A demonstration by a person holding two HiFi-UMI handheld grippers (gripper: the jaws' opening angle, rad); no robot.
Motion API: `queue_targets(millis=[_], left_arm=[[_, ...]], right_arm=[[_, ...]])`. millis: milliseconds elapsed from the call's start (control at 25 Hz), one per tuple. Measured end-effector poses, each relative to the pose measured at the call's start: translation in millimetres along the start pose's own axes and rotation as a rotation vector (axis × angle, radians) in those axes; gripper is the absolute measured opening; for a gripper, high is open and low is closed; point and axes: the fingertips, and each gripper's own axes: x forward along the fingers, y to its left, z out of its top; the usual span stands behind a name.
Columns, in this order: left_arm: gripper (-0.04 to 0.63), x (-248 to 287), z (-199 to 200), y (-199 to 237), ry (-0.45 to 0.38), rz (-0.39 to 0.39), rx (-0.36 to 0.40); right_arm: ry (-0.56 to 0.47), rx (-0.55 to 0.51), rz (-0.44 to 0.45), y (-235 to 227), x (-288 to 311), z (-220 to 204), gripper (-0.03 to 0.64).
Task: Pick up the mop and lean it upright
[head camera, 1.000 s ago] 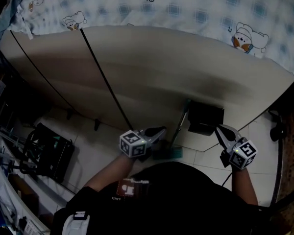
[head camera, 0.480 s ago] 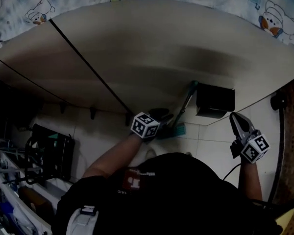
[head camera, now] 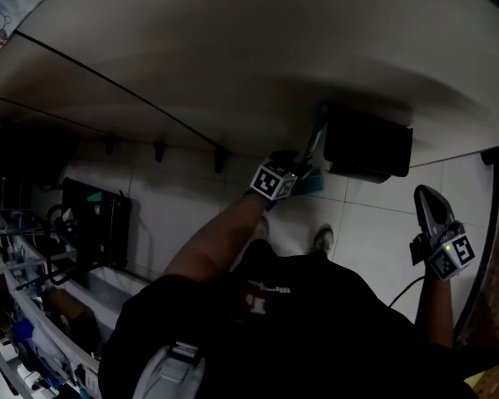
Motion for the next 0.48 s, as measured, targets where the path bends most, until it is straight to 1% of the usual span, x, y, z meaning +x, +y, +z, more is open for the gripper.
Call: queue_targets(millis=[120, 280, 480], left_arm=[[0.221, 27, -12, 6, 0.032, 0.019, 0.016], [0.221, 49, -21, 14, 0.063, 0.049, 0.062], [0.219, 72, -29, 27, 0.067, 0.077, 0.045]], right_arm=[[0.037, 0.015, -0.032, -9, -8, -15, 0.015], [0.054, 0.007, -0.034, -7, -17, -27, 0.015], [0.095, 0.021, -0.062, -13, -26, -46, 0.015]])
